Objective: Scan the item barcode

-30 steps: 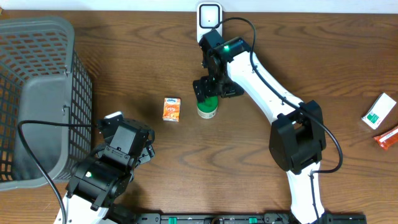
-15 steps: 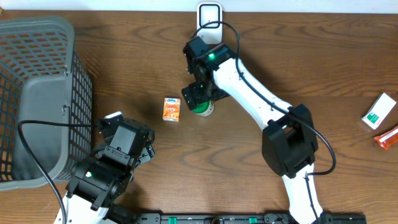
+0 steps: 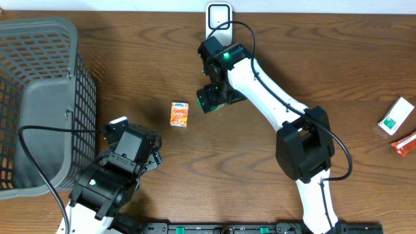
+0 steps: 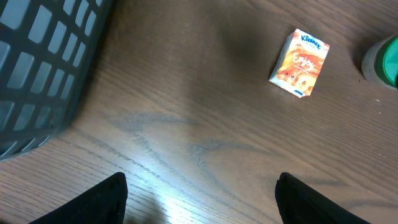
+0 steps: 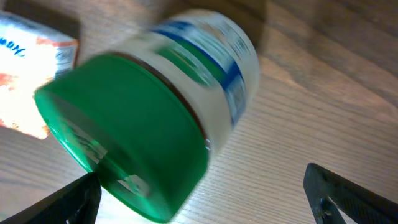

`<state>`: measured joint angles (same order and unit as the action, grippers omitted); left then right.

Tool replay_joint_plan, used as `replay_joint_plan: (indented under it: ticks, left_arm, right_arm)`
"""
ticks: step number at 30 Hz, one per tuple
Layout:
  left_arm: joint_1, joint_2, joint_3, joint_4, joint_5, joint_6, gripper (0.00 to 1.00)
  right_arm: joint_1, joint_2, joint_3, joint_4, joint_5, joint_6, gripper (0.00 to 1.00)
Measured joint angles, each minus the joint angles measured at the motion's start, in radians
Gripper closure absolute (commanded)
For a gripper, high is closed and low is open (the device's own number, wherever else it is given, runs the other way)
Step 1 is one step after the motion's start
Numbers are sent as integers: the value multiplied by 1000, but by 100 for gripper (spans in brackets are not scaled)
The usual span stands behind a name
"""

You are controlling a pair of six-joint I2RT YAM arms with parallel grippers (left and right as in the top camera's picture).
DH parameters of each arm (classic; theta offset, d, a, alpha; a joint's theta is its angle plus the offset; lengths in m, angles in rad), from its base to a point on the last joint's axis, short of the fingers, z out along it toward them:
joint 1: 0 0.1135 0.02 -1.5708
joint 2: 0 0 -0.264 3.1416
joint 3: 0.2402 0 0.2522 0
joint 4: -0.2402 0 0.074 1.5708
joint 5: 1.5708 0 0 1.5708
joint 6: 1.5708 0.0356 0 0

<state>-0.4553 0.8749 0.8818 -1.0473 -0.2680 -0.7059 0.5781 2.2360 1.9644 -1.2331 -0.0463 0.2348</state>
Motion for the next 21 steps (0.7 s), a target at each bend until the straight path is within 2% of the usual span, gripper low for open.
replay_joint_plan:
  ticks: [21]
  left_arm:
    - [0, 0, 0, 0, 0, 0, 23]
  right_arm:
    - [-8, 1, 88, -4, -6, 70, 1]
